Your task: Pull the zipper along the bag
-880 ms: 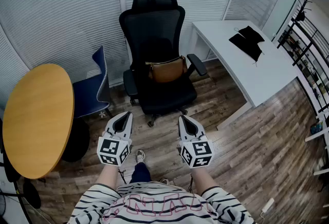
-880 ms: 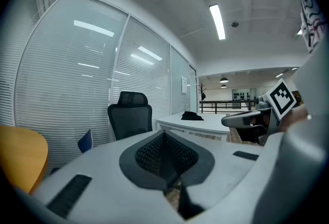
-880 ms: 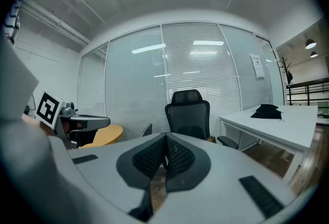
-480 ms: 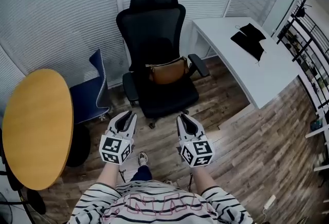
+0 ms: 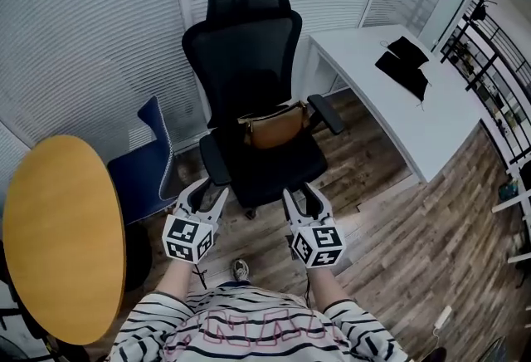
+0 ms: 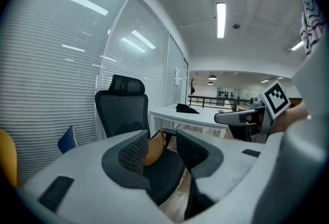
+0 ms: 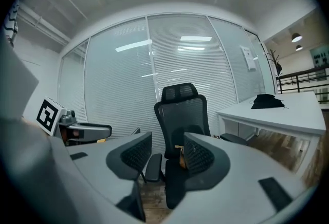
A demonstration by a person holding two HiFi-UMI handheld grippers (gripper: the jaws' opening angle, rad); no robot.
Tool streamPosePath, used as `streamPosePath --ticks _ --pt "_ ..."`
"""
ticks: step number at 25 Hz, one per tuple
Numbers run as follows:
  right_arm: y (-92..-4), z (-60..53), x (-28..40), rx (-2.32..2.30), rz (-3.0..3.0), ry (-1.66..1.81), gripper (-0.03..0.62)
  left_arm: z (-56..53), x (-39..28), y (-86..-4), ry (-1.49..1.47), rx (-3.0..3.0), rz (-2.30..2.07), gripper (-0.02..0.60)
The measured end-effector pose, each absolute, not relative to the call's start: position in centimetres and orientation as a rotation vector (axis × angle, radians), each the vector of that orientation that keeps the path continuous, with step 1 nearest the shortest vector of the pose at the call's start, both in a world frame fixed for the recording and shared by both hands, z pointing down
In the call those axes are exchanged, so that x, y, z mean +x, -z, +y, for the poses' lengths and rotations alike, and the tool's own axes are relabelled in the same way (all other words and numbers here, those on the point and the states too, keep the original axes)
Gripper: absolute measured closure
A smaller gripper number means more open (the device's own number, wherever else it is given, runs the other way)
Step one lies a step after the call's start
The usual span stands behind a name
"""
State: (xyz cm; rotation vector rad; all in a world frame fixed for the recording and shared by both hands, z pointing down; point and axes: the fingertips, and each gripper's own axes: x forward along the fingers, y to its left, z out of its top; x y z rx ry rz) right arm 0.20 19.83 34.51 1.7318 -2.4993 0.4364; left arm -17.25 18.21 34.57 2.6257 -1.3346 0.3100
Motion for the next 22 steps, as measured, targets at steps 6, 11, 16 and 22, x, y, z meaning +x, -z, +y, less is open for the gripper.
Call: streamPosePath --ticks 6,11,16,22 --pt "-34.8 17.0 -1.1 1.793 -2.444 -0.458 0.396 14.8 -19.1 -35.6 -0.346 2.602 -1.291 0.37" --pt "-36.2 14.6 -1.7 1.776 -2.417 -0.477 0.396 12.5 -19.4 -36.6 -0.349 2.605 -1.251 0.371" --pt "-37.8 11.5 -1.5 1.75 -2.412 -0.479 0.396 10.1 -19.4 -37.7 -0.36 2.59 -1.266 0.371" --pt "-39.6 6.3 -0.8 1.646 -2.404 -0.402 0.396 6.3 -18.7 -39.4 -0.373 2.537 -1.282 0.371"
